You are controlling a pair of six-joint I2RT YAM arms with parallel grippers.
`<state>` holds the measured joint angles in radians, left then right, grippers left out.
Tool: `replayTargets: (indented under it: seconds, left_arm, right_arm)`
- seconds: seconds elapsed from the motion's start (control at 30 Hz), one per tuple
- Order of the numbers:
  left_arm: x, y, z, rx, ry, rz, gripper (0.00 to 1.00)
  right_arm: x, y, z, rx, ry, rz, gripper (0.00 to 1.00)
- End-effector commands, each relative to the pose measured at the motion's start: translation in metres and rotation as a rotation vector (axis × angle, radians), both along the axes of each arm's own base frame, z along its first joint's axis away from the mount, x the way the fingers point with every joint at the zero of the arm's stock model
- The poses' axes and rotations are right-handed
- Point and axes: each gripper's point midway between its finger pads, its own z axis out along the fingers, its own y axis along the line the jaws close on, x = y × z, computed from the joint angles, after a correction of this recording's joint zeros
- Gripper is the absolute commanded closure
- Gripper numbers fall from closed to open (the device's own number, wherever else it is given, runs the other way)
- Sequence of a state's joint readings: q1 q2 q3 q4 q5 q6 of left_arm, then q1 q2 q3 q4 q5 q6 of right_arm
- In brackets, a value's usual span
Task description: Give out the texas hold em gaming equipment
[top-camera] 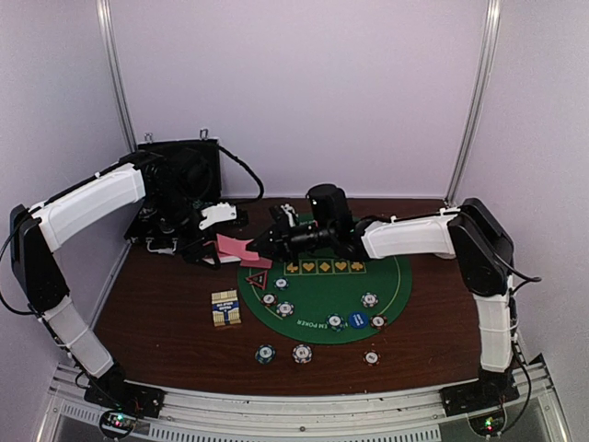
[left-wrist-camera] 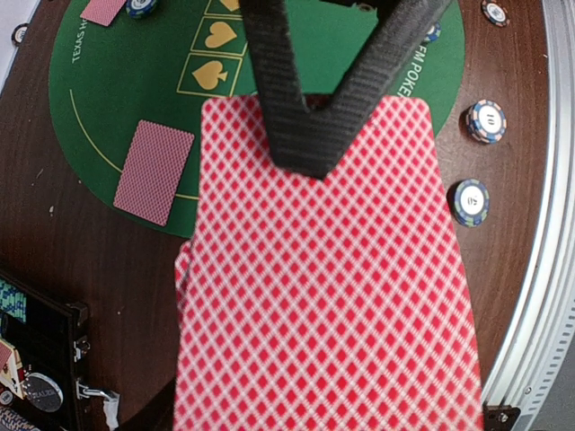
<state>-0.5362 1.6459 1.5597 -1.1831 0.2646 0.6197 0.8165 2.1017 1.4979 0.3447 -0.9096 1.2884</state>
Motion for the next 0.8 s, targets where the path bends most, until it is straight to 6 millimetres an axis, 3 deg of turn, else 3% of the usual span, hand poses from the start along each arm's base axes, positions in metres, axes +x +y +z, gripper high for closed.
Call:
replayTargets:
  seconds: [0.0, 0.2, 0.37, 0.57, 0.77]
  left_arm:
    - [0.003, -0.002, 0.003, -0.018, -0.021, -0.01, 1.0]
    - [0.003, -0.001, 0.002, -0.014, -0.022, -0.012, 1.0]
    - [0.003, -0.001, 0.002, -0.014, -0.023, -0.012, 1.0]
    - [0.002, 0.001, 0.002, -0.008, -0.026, -0.011, 1.0]
    - [0.002, 0.001, 0.002, -0.009, -0.025, -0.012, 1.0]
  right_arm:
    - [0.0, -0.011, 0.03, 0.067, -0.018, -0.006, 0.95]
    - [0.007, -0.027, 0.041, 0.12, -0.001, -0.042, 1.0]
    - [0.012, -0.055, 0.035, 0.084, -0.004, -0.077, 1.0]
    - [0.026, -0.108, -0.002, -0.006, 0.026, -0.144, 1.0]
    - [0.03, -0.164, -0.067, -0.229, 0.03, -0.17, 1.0]
